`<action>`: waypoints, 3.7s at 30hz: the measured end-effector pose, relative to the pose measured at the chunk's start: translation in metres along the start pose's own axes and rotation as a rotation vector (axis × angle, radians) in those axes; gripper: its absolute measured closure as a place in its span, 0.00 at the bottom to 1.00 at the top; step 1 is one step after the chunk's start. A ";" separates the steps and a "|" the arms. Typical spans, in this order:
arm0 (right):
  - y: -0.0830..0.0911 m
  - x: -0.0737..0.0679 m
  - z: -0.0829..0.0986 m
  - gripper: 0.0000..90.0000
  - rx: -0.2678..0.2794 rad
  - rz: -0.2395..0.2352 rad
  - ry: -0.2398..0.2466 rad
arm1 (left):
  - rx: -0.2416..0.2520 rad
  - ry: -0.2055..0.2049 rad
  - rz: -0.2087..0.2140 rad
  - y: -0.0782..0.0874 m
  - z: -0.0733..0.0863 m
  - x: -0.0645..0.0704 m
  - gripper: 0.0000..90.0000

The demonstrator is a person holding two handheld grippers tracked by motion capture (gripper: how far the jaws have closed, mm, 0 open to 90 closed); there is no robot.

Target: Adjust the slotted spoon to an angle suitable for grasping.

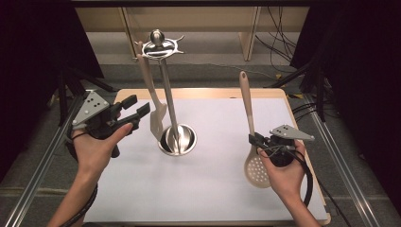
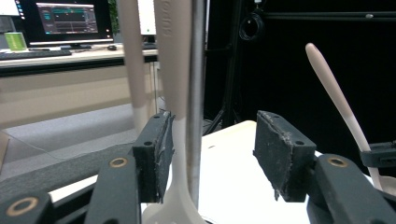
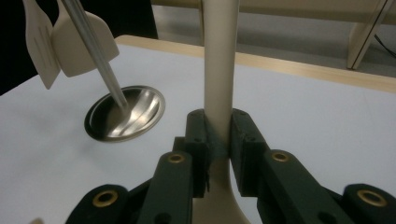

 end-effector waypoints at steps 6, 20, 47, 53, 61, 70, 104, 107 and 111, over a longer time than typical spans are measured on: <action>0.000 -0.010 -0.005 0.88 0.007 -0.015 0.012 | -0.010 -0.017 0.023 -0.003 0.003 0.009 0.51; -0.003 -0.029 -0.010 0.88 0.020 -0.047 0.040 | -0.032 -0.044 0.075 -0.010 0.009 0.032 0.51; -0.010 -0.059 -0.017 0.88 0.041 -0.096 0.111 | -0.051 -0.051 0.181 -0.024 0.006 0.075 0.51; -0.010 -0.060 -0.017 0.88 0.041 -0.105 0.103 | -0.063 -0.054 0.216 -0.032 0.004 0.087 0.51; -0.011 -0.063 -0.017 0.88 0.037 -0.112 0.123 | -0.081 -0.044 0.259 -0.042 0.002 0.102 0.50; -0.015 -0.068 -0.019 0.88 0.045 -0.122 0.126 | -0.083 -0.025 0.288 -0.049 -0.002 0.114 0.50; -0.022 -0.076 -0.016 0.88 0.026 -0.142 0.184 | -0.097 0.045 0.363 -0.063 -0.004 0.133 0.73; -0.023 -0.078 -0.016 0.88 0.026 -0.144 0.171 | -0.089 0.056 0.394 -0.060 -0.006 0.135 0.77; -0.025 -0.079 -0.017 0.88 0.027 -0.144 0.168 | -0.088 0.066 0.465 -0.053 -0.010 0.140 0.83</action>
Point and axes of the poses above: each handheld gripper's, and its own axes: y roughly backward along the jaws, z roughly out of its underside, x roughly to its right, the point moved 3 cm from there along -y, roughly forward along the jaws, and after that the axes turned 15 degrees about -z, right-handed, at the moved point
